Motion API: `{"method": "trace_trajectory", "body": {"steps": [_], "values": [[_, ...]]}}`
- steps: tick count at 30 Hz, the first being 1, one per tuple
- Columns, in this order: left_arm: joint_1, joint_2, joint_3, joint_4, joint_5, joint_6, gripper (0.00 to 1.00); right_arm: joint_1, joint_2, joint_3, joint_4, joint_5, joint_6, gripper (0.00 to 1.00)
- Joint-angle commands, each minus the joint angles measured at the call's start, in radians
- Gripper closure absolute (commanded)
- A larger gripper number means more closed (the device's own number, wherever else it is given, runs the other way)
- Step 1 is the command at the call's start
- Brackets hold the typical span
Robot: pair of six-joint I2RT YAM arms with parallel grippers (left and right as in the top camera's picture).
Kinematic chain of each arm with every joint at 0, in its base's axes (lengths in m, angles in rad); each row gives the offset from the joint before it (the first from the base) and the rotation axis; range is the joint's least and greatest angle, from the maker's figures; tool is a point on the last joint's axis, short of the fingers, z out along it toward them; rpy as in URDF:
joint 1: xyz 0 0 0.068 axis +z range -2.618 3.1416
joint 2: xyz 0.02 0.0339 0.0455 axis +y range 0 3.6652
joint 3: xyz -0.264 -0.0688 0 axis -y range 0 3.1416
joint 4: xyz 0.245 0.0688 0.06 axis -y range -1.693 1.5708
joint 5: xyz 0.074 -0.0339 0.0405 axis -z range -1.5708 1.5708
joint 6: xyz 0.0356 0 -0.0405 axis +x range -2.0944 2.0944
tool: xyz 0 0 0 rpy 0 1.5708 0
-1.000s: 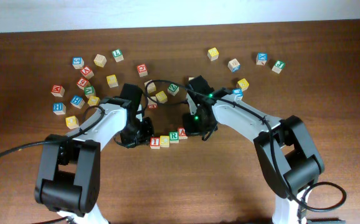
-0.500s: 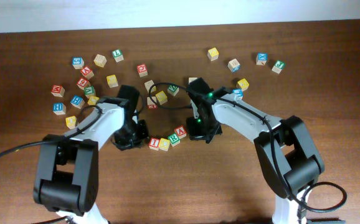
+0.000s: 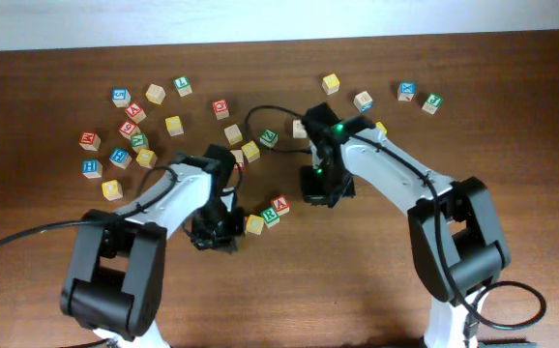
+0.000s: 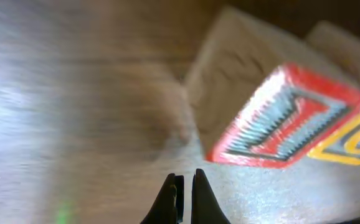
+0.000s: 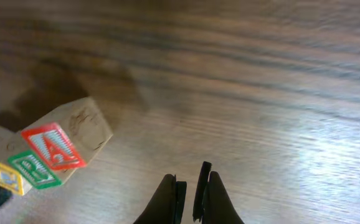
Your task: Spell out ICRA
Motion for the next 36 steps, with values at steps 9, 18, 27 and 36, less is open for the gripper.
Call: {"method": "trace_trajectory", "body": {"steps": [9,18,27,36], "values": [[-0.116,-0.022,-0.017,0.157,-0.071,-0.14,1.0,-0.06,-0.003,0.015,0.018,0.026,-0.005,0.95],[-0.116,-0.022,-0.017,0.225,-0.124,-0.156,1.0,-0.06,-0.003,0.015,0.016,0.026,-0.005,0.95],[-0.116,-0.084,0.017,0.179,-0.125,-0.139,1.0,-0.073,-0.003,0.049,-0.081,0.011,-0.004,0.96],[0.183,-0.251,0.068,0.05,-0.117,-0.103,1.0,0.113,-0.028,0.185,-0.153,-0.029,0.029,0.96]]}}
